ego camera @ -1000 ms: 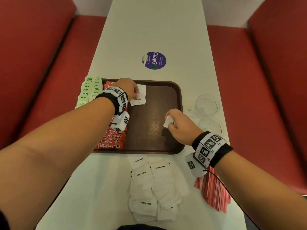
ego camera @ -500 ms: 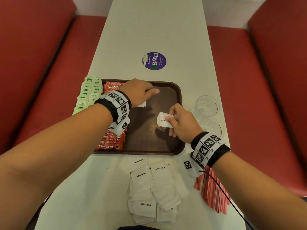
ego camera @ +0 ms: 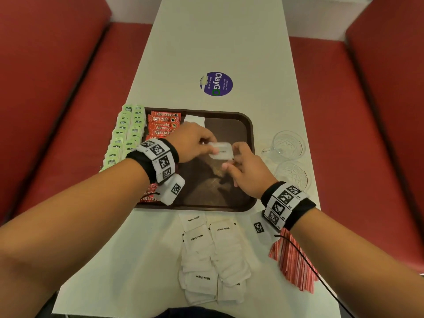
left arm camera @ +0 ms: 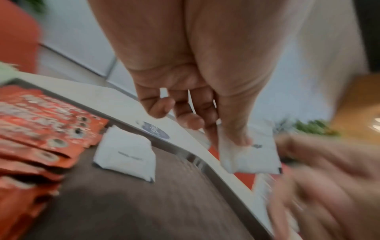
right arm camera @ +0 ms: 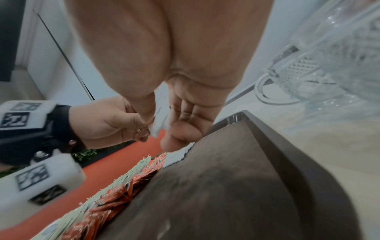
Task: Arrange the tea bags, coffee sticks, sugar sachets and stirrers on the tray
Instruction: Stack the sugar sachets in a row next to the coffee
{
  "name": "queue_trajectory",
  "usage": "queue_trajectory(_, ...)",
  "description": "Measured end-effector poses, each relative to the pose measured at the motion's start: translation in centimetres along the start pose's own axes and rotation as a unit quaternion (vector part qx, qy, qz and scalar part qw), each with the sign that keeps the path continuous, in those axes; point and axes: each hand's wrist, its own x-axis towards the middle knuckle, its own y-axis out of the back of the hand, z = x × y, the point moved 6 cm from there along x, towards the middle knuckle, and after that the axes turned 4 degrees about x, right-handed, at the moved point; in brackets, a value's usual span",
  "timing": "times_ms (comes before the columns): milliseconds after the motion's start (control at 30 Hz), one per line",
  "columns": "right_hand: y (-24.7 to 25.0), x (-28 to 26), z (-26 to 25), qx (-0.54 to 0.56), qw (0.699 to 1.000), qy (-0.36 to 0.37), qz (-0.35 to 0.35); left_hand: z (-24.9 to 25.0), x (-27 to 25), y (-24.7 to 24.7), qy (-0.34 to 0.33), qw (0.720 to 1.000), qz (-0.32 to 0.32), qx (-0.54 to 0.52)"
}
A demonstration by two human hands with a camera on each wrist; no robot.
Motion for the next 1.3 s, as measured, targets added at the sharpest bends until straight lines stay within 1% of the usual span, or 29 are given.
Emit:
queue_trajectory(67, -0.6, -0.7, 0.4, -0.017, 0.999, -0.007, -0.028, -1.9, 0.3, 1.4, 0.044, 0.998, 0.038, 0.001)
queue_trajectory(133, -1.4, -1.6, 0.8, -0.078, 0.992, 0.001, -0.096, -4.2, 0.6, 2.2, 0.093, 0.994, 0.052, 0.036)
queue_trajectory(200, -2.4, -2.6, 0.8, -0.141, 0.972, 0.012, -0.187, -6.1, 0.9, 2.1, 0.130, 0.987, 0.037, 0.086)
queue_trajectory(267, -3.2, -3.5, 0.6, -0.193, 0.947, 0.023, -0.256, -7.5, 1.0, 1.5, 0.156, 0.981, 0.003, 0.117)
queue_trajectory(367, -4.0, -4.3, 0.3, -0.249, 0.924, 0.043, -0.288, -8.3, 1.6, 0.4, 0.166, 0.975, -0.045, 0.142)
queue_trajectory(467, -4.8, -5.4, 0.2, -0.275, 0.908, 0.049, -0.311, -8.0, 2.3, 0.1, 0.172, 0.973, -0.058, 0.143)
queue_trajectory(600, -5.5, -6.2, 0.0, -0.318, 0.888, 0.072, -0.324, -7.9, 3.4, 0.1, 0.199, 0.963, -0.063, 0.172)
queue_trajectory(700, -6.2, -6.4, 0.2, -0.330, 0.878, 0.056, -0.341, -7.9, 3.4, 0.1, 0.219, 0.952, -0.068, 0.203)
queue_trajectory(767, -6.3, -6.5, 0.3, -0.335, 0.876, 0.052, -0.343, -7.5, 3.2, 0.3, 0.225, 0.949, -0.058, 0.215)
queue_trajectory(900, -6.3, -6.8, 0.9, -0.328, 0.882, 0.031, -0.338, -5.9, 1.1, 1.0, 0.221, 0.958, 0.007, 0.182)
queue_trajectory(967, -6.4, -7.0, 0.9, -0.322, 0.885, 0.025, -0.334, -4.1, -0.7, 0.8, 0.191, 0.967, 0.029, 0.169)
queue_trajectory(1000, -6.4, -7.1, 0.8, -0.322, 0.886, 0.025, -0.332, -3.0, -1.7, 0.5, 0.172, 0.972, 0.028, 0.161)
queue_trajectory(1033, -6.3, -7.2, 0.7, -0.322, 0.887, 0.027, -0.329, -1.8, -3.0, 0.0, 0.152, 0.977, 0.015, 0.149)
queue_trajectory(1100, -6.1, -7.5, 0.5, -0.325, 0.890, 0.034, -0.320, 0.5, -5.5, -1.5, 0.109, 0.985, -0.041, 0.128)
queue_trajectory(1167, -5.7, -8.0, 0.4, -0.318, 0.897, 0.038, -0.303, 2.3, -8.0, -3.5, 0.065, 0.982, -0.106, 0.140)
queue_trajectory(1200, -5.6, -8.3, 0.5, -0.314, 0.901, 0.040, -0.296, 2.8, -9.1, -4.5, 0.056, 0.977, -0.130, 0.159)
queue_trajectory(1233, -5.6, -8.6, 0.5, -0.311, 0.903, 0.042, -0.292, 2.9, -10.0, -5.4, 0.062, 0.969, -0.146, 0.188)
queue_trajectory(1300, -5.5, -9.2, 0.4, -0.303, 0.908, 0.046, -0.286, 2.7, -11.5, -6.7, 0.098, 0.950, -0.153, 0.256)
